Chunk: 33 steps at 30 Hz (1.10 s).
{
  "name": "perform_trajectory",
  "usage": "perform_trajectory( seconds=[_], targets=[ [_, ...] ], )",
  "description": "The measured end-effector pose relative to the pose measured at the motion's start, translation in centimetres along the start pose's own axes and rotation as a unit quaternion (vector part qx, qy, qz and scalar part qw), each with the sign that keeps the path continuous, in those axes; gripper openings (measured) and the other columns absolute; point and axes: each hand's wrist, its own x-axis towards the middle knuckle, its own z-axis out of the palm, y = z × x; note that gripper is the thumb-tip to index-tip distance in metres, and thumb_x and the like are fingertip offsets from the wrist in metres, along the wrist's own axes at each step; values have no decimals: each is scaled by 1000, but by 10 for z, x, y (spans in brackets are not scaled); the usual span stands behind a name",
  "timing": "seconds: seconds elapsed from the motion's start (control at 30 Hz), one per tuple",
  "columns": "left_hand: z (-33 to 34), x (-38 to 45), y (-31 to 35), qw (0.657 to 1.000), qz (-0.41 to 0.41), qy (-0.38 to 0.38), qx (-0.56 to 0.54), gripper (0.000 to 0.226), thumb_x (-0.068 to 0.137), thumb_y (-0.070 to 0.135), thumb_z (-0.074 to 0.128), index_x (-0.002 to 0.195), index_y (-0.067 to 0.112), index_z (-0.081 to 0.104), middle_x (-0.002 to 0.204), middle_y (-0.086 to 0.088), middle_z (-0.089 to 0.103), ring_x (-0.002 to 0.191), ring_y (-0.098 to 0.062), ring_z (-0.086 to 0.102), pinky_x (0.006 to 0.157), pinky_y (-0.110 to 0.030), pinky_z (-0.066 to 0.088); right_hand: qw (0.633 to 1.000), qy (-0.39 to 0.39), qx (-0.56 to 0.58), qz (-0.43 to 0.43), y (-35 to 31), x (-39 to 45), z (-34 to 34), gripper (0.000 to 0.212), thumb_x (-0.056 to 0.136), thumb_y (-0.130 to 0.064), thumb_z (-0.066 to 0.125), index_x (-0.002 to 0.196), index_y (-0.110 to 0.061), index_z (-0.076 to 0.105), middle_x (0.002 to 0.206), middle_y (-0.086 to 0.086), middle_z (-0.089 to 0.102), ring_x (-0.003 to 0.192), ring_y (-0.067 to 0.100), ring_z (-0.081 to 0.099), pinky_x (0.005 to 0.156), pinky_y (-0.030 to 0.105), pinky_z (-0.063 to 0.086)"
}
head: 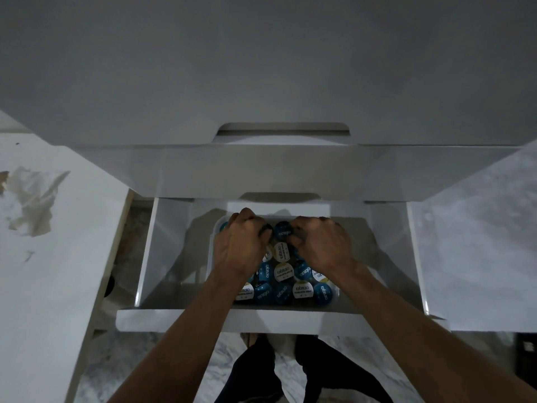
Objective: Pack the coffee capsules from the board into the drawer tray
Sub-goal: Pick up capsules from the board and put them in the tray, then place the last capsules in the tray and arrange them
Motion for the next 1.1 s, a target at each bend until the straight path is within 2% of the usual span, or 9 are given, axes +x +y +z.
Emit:
perform_trajectory(
  seconds=[0.2, 0.33, 0.4, 0.47, 0.53, 0.6, 0.7, 0.83, 1.1],
  targets=[
    [-14, -4, -2, 996, 8, 34, -85, 25, 88, 33, 68, 107, 18, 72, 109, -2, 66, 91, -22, 66, 79, -42, 57, 987, 71, 134, 60, -9, -22, -16, 37, 87, -37, 70, 120, -22, 65, 113, -4, 71, 88, 15, 69, 81, 32, 56],
    [-25, -9, 7, 990, 36, 28, -135, 31, 87, 35, 69, 112, 16, 71, 114, -3, 68, 92, -19, 68, 82, -39, 57, 958, 114, 248, 94, -14, -41, -22, 44, 82, -31, 77, 122, -18, 65, 111, 2, 71, 85, 12, 68, 78, 25, 57],
    [-30, -13, 16, 988, 43, 22, -149, 33, 88, 37, 69, 115, 19, 70, 116, 0, 67, 95, -15, 66, 83, -28, 54, 948, 142, 266, 98, -15, -51, -28, 42, 81, -27, 79, 120, -16, 66, 107, 2, 71, 84, 10, 67, 76, 17, 55],
    [-34, -18, 28, 986, 48, 27, -156, 32, 87, 38, 69, 115, 21, 70, 115, 1, 68, 95, -13, 66, 80, -20, 47, 938, 162, 288, 106, -13, -63, -37, 41, 81, -27, 79, 118, -15, 67, 104, 0, 71, 83, 9, 67, 77, 18, 57],
    [-38, -24, 46, 982, 60, 37, -176, 32, 86, 36, 72, 114, 20, 72, 111, 0, 71, 91, -14, 66, 79, -20, 47, 929, 180, 301, 116, -7, -75, -49, 41, 80, -31, 79, 116, -14, 68, 103, -1, 71, 83, 8, 67, 78, 21, 57],
    [-39, -29, 68, 975, 80, 36, -204, 31, 84, 34, 74, 111, 19, 73, 107, -1, 73, 86, -12, 67, 79, -26, 54, 926, 199, 298, 117, 6, -87, -65, 42, 79, -32, 79, 115, -13, 69, 102, -2, 72, 82, 6, 66, 74, 10, 53],
    [-34, -37, 111, 970, 110, 31, -215, 28, 83, 34, 74, 108, 21, 73, 100, 5, 74, 81, -5, 66, 78, -24, 54, 923, 226, 287, 122, 34, -108, -96, 43, 78, -38, 79, 115, -18, 69, 101, -6, 72, 76, -2, 65, 67, -1, 44],
    [-18, -45, 188, 959, 138, 35, -243, 27, 84, 36, 74, 107, 23, 74, 98, 9, 74, 83, -4, 66, 80, -27, 55, 910, 265, 297, 117, 92, -141, -139, 42, 80, -39, 77, 117, -22, 68, 100, -9, 72, 80, -11, 64, 64, 0, 44],
    [56, -63, 348, 956, 136, 35, -259, 30, 83, 35, 74, 109, 21, 73, 99, 9, 73, 81, -3, 65, 78, -26, 55, 907, 291, 263, 152, 250, -202, -205, 41, 84, -41, 73, 120, -24, 67, 105, -8, 72, 75, -10, 62, 55, 0, 44]
  ],
)
